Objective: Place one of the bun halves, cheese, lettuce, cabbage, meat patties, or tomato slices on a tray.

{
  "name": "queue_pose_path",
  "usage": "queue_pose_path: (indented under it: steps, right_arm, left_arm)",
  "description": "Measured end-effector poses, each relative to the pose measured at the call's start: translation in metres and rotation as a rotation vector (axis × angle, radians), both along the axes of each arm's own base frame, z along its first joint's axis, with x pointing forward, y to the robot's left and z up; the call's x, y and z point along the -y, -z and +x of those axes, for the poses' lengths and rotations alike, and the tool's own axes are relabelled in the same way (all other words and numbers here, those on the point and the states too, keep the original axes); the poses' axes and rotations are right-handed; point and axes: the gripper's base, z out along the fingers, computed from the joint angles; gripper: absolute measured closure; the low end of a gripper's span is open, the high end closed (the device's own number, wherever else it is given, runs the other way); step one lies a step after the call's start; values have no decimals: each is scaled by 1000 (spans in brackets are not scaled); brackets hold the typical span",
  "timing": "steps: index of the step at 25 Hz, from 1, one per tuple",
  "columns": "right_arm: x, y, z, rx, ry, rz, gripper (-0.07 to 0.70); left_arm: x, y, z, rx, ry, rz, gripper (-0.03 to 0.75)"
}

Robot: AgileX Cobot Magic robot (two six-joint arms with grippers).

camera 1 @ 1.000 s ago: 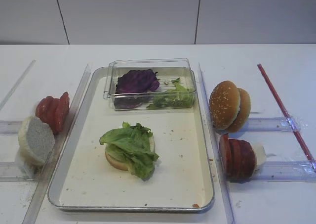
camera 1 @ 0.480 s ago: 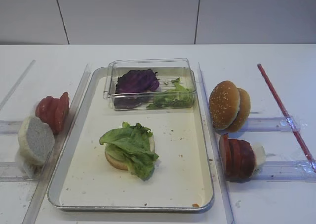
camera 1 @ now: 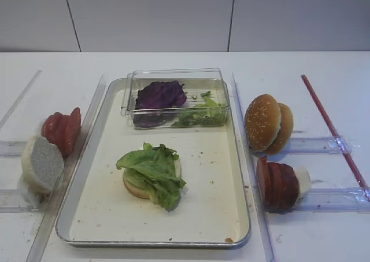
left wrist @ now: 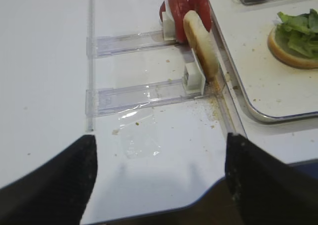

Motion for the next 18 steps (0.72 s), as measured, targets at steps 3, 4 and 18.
queue_pose_path:
  steps: [3, 4, 18]
  right_arm:
    - [0, 0, 0, 0, 0, 0, 69]
    - [0, 0, 0, 0, 0, 0, 69]
    - [0, 0, 0, 0, -1, 1, 69]
  left_arm:
    - [1, 0, 0, 0, 3, -5, 223]
    - [1, 0, 0, -1, 2, -6, 223]
    - [1, 0, 0, -1, 2, -6, 223]
